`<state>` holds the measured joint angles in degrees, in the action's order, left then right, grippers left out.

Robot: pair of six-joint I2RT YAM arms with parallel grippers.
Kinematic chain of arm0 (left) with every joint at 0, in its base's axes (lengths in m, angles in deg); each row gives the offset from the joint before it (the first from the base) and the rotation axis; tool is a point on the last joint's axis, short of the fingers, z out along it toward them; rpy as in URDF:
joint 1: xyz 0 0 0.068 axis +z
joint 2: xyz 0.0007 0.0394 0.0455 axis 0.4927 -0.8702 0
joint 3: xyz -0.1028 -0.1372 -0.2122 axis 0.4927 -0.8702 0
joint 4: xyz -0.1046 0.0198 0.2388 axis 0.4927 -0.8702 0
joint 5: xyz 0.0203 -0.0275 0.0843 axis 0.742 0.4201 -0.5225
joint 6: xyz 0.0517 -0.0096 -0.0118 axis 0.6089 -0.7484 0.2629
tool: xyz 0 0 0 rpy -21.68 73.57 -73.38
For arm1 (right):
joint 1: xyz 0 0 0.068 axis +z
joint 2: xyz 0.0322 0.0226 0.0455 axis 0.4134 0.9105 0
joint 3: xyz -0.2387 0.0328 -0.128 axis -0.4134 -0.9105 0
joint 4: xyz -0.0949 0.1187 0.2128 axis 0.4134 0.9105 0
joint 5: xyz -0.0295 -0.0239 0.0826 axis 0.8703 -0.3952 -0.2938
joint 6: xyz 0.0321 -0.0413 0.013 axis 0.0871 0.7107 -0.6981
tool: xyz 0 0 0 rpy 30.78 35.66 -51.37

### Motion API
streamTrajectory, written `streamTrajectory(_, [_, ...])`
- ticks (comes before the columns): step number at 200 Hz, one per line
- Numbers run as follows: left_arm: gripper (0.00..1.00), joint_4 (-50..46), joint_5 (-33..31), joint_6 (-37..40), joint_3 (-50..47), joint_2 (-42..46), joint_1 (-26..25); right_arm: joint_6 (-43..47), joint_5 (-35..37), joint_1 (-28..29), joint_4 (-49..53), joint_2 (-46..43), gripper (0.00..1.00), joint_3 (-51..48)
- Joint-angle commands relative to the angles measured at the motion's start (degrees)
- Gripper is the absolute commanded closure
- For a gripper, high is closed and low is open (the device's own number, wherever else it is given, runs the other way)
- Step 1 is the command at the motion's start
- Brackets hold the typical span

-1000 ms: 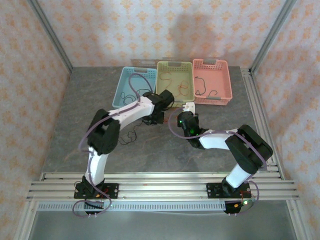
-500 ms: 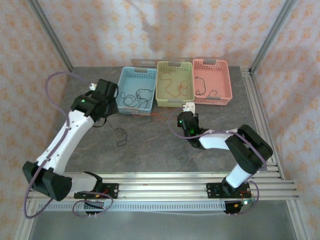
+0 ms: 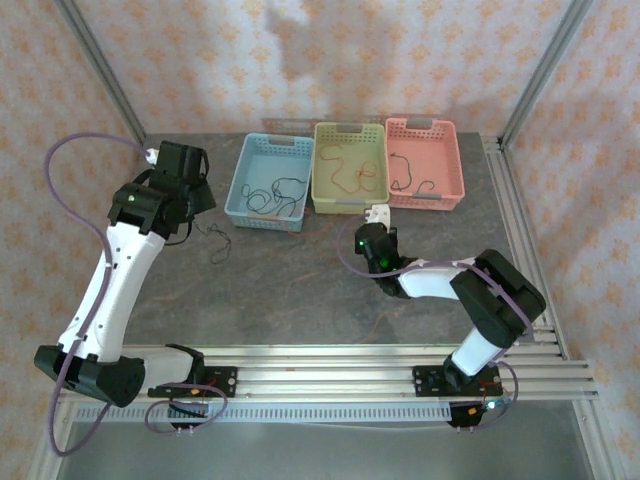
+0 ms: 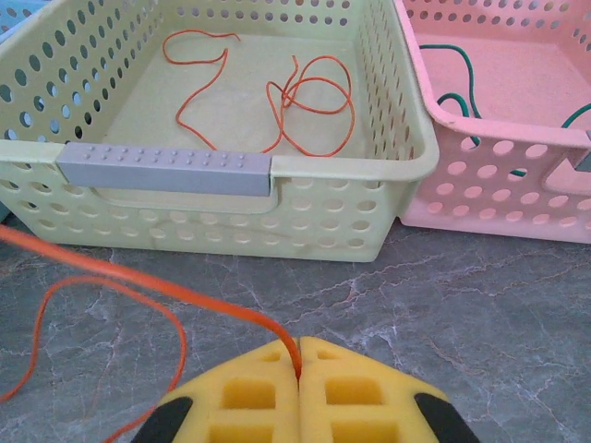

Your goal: Untangle the cables

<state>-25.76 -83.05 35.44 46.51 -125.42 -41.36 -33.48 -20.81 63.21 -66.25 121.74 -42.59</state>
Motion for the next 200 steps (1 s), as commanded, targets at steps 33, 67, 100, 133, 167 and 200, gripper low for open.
streamTrajectory(33, [1.0, -4.7, -0.3, 2.7, 9.1, -0.9, 7.4, -1.0, 1.5, -0.4, -0.4, -1.1, 1.0, 0.3])
streamTrajectory(67, [1.0, -2.4, 11.0, 3.4, 13.7, -3.1, 8.0, -1.0, 1.2, -0.4, -0.4, -1.0, 1.0, 0.3])
streamTrajectory(100, [1.0, 0.9, 17.7, 3.3, 21.0, -5.7, 7.6, -1.0, 1.0, -0.4, -0.6, -1.0, 1.0, 0.3])
streamTrajectory(133, [1.0, 6.2, 22.9, 2.6, 27.8, -9.4, 7.5, -1.0, 0.9, -0.4, -0.6, -0.9, 1.0, 0.3])
streamTrajectory(167, [1.0, 8.6, 24.4, 1.4, 36.0, -16.7, 7.2, -0.9, 0.7, -0.4, -0.6, -0.9, 1.0, 0.4])
streamTrajectory(200, [1.0, 7.7, 25.0, 0.3, 44.7, -26.7, 6.7, -0.9, 0.6, -0.4, -0.6, -0.9, 1.0, 0.4])
